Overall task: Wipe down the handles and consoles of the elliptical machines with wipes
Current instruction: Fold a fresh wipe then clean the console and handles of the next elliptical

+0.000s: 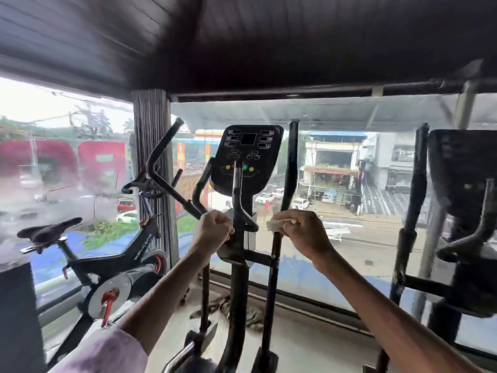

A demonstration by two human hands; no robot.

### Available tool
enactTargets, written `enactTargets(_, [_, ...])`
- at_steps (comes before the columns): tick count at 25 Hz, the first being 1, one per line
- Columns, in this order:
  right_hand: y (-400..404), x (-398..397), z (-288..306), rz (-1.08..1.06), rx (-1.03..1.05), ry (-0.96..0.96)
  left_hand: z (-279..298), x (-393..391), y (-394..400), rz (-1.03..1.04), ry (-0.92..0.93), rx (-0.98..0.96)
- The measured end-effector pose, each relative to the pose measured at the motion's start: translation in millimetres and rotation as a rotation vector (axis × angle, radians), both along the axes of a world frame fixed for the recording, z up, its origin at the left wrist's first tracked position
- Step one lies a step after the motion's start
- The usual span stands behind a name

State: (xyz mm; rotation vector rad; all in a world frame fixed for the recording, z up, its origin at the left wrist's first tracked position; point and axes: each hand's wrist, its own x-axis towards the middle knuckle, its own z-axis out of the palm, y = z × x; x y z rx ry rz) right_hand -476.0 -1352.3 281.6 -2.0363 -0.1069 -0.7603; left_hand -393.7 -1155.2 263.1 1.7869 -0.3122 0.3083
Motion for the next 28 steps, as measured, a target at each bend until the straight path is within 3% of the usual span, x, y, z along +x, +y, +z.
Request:
enactTargets(5, [-35,143,59,-0.191,-0.228,-0.148,24,179,-31,0.034,-0.030,0.033])
enactTargets(12, [-115,277,140,-0.453,-0.394,-0.381,80,351,-117,0.225,-0.120,0.267])
enactTargets(18, [-167,353,193,-0.489,-0.474,-0.578,91,428,-163,0.468,-0.132,0.442])
enactTargets(23, [-201,409,223,-0.478,-0.589,-0.718,68,454,-169,0.530,-0.220,0.365])
enactTargets(28, [-210,440,235,-0.384,-0.692,-0.545,66,458,-170,0.576,-0.254,0.376])
